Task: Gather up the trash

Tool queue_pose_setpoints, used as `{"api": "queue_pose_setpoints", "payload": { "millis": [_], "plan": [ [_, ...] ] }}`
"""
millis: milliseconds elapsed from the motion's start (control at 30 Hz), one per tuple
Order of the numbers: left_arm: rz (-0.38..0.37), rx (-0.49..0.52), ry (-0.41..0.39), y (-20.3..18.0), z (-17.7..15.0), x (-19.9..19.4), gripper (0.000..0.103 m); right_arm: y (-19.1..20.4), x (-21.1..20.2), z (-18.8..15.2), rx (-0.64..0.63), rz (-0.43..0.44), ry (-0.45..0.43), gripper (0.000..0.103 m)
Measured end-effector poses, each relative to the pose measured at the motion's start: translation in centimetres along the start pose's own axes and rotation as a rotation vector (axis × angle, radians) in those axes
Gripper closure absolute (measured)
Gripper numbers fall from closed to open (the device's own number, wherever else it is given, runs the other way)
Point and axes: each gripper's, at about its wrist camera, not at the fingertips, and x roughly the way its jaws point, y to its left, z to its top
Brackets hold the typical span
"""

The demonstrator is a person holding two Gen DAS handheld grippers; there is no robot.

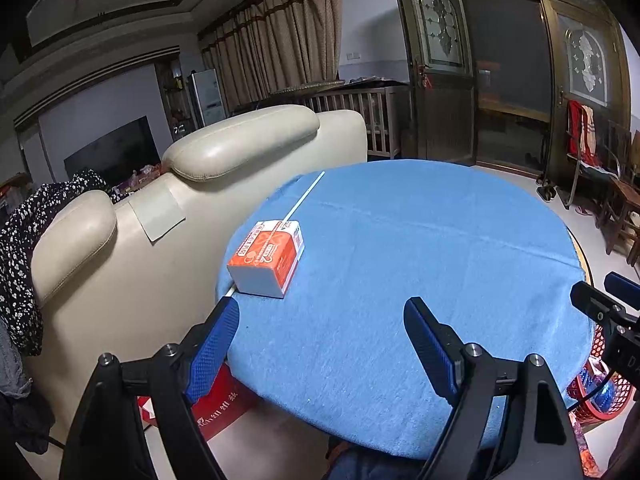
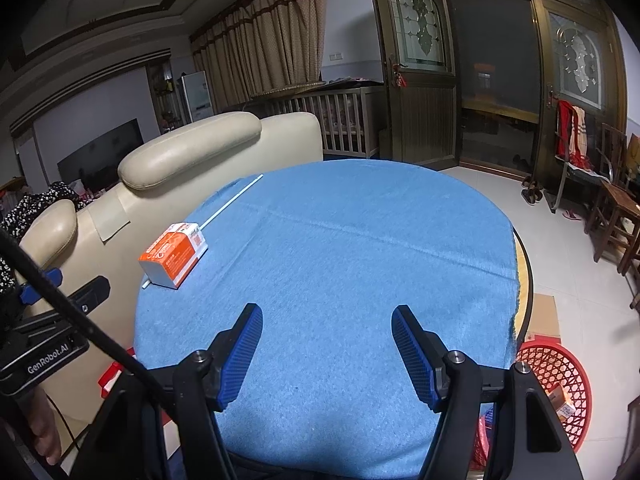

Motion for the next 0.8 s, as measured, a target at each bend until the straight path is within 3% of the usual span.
{"api": "queue_pose_setpoints", "payload": {
  "millis": [600,800],
  "plan": [
    [0.011,-0.026,0.009,1.0,-0.2,1.2,0.018,1.3,1.8,1.2,-0.037,0.007,0.015,0.032],
    [-0.025,-0.019,0.037,-0.1,0.3,3.3,0.018,0.1,4.2,1.4,-0.013,0.007,0.06,0.032]
  ]
}}
